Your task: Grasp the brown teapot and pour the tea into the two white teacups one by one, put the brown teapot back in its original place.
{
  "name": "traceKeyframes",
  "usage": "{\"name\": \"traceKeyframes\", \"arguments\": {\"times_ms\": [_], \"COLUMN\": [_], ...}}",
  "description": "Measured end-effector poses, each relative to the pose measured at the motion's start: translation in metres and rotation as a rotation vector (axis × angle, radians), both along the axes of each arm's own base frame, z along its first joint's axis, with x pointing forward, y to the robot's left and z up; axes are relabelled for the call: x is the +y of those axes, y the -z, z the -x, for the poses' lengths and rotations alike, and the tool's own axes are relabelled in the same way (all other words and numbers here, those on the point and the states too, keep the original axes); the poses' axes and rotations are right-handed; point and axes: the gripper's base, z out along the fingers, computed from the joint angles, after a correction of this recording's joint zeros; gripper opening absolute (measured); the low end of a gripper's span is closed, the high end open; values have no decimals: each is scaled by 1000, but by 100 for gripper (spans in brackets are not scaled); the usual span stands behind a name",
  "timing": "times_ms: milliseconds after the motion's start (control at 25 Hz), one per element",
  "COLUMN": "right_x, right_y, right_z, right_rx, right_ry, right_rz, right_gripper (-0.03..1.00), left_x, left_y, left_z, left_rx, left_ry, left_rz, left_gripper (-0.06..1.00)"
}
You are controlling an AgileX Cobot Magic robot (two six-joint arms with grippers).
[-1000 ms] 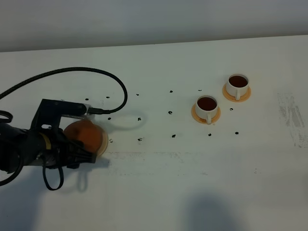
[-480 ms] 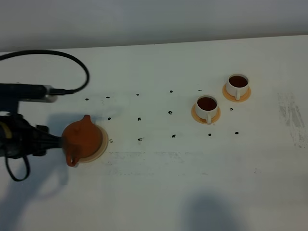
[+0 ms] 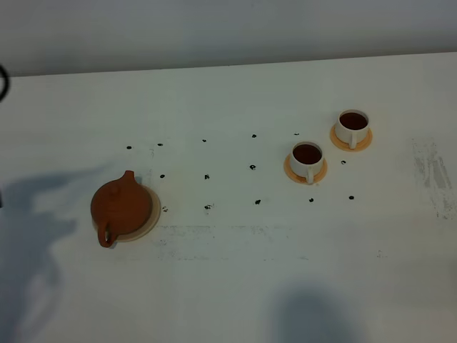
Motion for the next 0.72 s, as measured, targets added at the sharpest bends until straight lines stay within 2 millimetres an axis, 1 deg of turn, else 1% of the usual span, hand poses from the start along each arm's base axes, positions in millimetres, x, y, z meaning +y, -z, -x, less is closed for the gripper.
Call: {"name": "traceKeyframes", "arguments": {"times_ms": [120, 200, 400, 480, 600, 720], "right_x": [0, 0, 0, 0, 0, 0], "right_y": [0, 0, 0, 0, 0, 0], "right_z": [0, 0, 0, 0, 0, 0], "right_rx": [0, 0, 0, 0, 0, 0], "right_ry": [0, 0, 0, 0, 0, 0], "right_rz": [0, 0, 0, 0, 0, 0], "right_gripper": [59, 59, 59, 59, 59, 59], "left_x": [1, -3, -15, -17, -20, -22], "left_y": [-16, -24, -37, -40, -32, -13], "left_z": [22, 39, 82, 100, 123, 140], "left_rx": [7, -12, -31, -68, -127, -160], "left_ry": [-6, 8, 62, 69, 79, 91], "left_rz": [8, 38, 96, 98, 92, 83], "left_gripper": [52, 52, 52, 52, 52, 52]}}
